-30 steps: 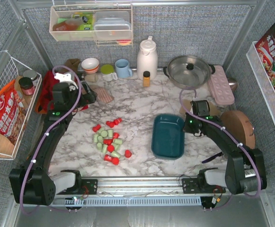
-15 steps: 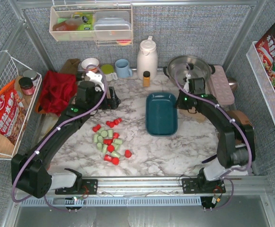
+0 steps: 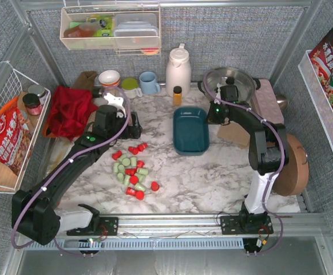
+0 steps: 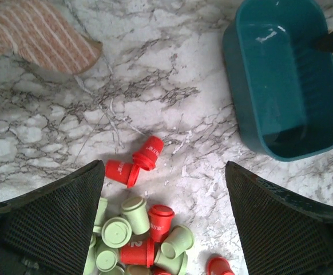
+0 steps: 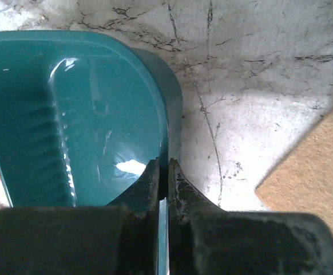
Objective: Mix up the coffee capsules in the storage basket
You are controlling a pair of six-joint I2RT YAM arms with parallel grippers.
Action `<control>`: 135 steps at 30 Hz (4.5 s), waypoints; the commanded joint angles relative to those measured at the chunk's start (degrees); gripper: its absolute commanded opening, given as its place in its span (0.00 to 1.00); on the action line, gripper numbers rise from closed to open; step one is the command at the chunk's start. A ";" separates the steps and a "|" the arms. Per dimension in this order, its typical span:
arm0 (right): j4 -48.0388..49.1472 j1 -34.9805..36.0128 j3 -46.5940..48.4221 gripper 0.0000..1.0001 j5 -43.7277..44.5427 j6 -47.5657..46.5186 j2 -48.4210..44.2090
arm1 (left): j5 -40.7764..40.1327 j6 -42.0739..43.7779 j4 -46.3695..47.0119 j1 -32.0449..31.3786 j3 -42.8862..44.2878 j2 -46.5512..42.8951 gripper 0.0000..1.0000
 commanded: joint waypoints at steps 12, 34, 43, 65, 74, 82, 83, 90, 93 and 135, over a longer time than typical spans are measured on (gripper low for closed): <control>-1.79 0.25 -4.92 0.55 4.09 -0.83 -11.69 | -8.15 -0.78 -4.22 -5.22 -1.35 6.44 0.87; 11.82 4.63 -37.59 0.55 12.07 -0.46 -53.20 | -3.48 12.45 -18.49 -6.39 19.50 34.16 0.66; 11.32 4.65 -37.46 0.55 10.67 0.08 -54.05 | -5.33 12.42 -19.89 -6.39 18.83 38.25 0.62; 11.29 4.63 -37.54 0.56 11.00 0.21 -51.64 | -6.55 10.19 -10.78 -7.02 15.11 37.59 0.48; 11.78 4.63 -37.04 0.56 8.72 0.38 -50.47 | -6.46 7.51 1.89 -8.52 7.22 25.41 0.40; 18.58 5.63 -37.34 0.61 -5.78 2.96 -47.86 | 1.62 17.44 32.86 -17.48 -9.55 10.06 0.38; 19.42 6.21 -37.49 0.62 -6.63 3.05 -47.47 | 2.47 19.07 36.99 -18.82 -11.85 8.66 0.37; 27.94 11.56 -39.19 0.64 -14.33 3.39 -46.62 | 4.14 25.50 50.30 -25.25 -18.72 5.79 0.36; 31.07 14.73 -40.45 0.65 -15.09 1.99 -47.62 | 2.51 25.66 51.26 -27.33 -18.92 7.59 0.36; 35.76 21.34 -43.68 0.00 19.04 -9.44 -41.37 | -49.19 -30.17 15.08 -35.92 -13.49 7.68 0.99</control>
